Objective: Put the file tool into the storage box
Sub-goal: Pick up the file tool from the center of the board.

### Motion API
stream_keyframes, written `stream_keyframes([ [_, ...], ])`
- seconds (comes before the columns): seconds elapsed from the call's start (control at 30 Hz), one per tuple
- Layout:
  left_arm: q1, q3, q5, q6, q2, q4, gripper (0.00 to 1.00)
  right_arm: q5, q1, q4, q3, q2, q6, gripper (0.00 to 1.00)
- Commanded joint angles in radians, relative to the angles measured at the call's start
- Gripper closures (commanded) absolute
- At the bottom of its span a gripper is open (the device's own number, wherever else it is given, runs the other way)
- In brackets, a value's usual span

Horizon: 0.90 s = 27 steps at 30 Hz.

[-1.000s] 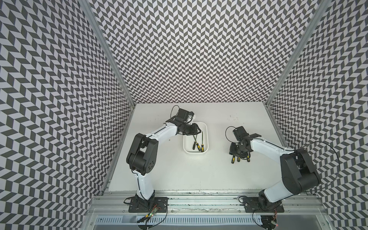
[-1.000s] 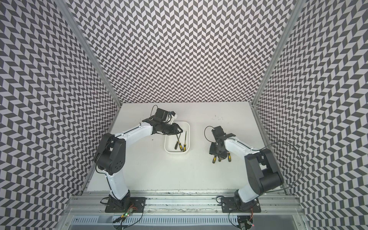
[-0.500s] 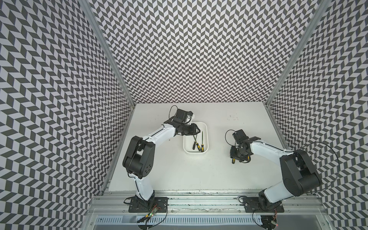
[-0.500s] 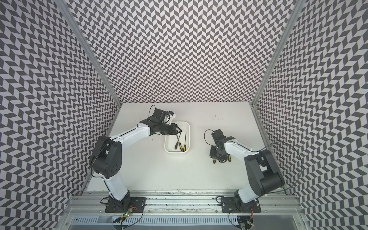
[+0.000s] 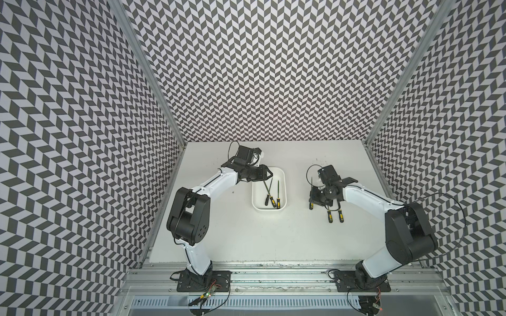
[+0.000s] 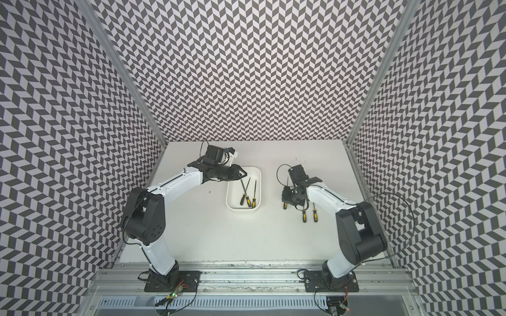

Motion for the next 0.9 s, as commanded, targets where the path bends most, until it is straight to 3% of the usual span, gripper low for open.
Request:
stream_keyframes([
  [0.0, 0.002, 0.048, 0.051, 0.006, -0.012, 0.026, 0.59, -0.195, 0.006, 0.133, 0.092, 0.032, -0.011, 0.96],
  [0.13, 0.003, 0.062, 0.099, -0.035, 0.007, 0.066, 0.58, -0.434, 0.007, 0.262, 0.108, 0.105, 0.030, 0.96],
  [0.37, -0.003, 0.051, 0.154, -0.074, 0.016, 0.135, 0.58, -0.647, 0.028, 0.306, 0.196, 0.228, 0.013, 0.96],
  [0.87, -0.021, 0.073, 0.099, -0.038, 0.060, 0.082, 0.58, -0.671, 0.073, 0.357, 0.296, 0.249, 0.042, 0.96],
])
